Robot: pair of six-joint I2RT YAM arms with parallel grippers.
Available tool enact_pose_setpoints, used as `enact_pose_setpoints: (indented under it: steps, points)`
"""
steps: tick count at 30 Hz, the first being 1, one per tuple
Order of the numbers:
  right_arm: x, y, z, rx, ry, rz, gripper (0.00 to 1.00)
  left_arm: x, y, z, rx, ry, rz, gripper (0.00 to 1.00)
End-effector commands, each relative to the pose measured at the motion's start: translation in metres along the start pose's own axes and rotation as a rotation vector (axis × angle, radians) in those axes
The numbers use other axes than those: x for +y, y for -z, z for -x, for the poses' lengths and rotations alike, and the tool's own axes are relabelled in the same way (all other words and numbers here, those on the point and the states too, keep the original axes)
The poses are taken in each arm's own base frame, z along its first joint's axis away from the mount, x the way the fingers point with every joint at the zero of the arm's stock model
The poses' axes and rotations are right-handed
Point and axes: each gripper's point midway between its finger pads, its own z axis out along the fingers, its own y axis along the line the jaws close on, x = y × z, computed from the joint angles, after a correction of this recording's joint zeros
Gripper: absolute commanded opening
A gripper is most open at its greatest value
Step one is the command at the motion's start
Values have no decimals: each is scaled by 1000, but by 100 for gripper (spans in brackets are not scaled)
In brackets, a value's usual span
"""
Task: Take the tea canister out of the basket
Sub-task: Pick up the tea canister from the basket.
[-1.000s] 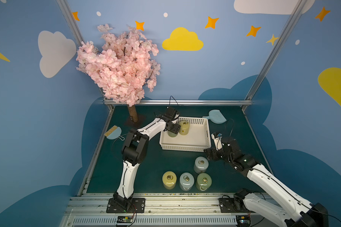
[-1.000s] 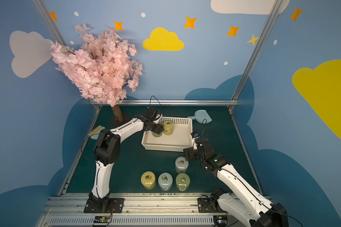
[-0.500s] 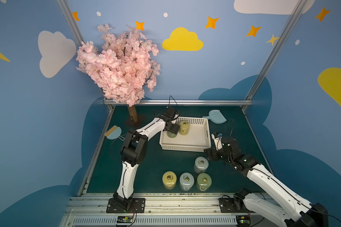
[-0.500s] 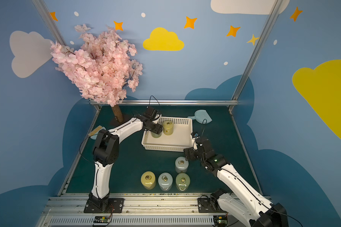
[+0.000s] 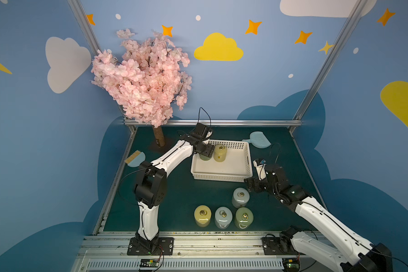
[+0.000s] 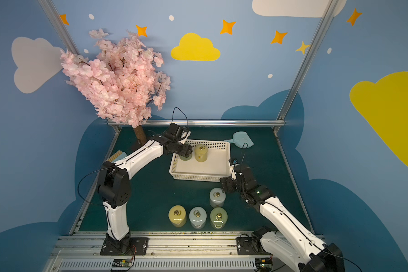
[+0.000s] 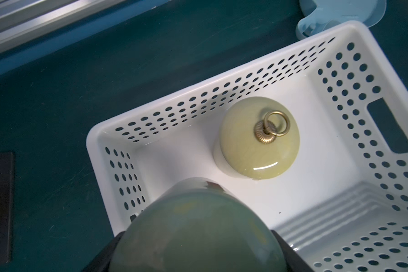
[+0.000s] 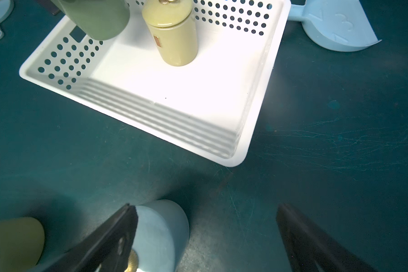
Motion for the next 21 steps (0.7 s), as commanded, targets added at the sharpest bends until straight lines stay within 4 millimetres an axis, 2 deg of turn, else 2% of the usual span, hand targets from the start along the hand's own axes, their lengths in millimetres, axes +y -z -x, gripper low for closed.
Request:
enact_pose_setpoints:
  steps: [1,15,17,18,21]
  points:
    - [0,-1,2,-15,-7,5,98,-6,33,23,-100,0,-13,51]
    - [-2,6,7,-46,-15,-3,98,-17,84,12,-161,-7,-13,51]
    - [-3,8,9,-59,-16,-5,98,-21,90,10,-168,-10,-19,51]
    - [-4,5,0,-40,-16,-11,98,-24,94,9,-174,-11,-24,51]
    - [-5,7,1,-53,-18,-12,98,-34,105,5,-188,-24,-41,51]
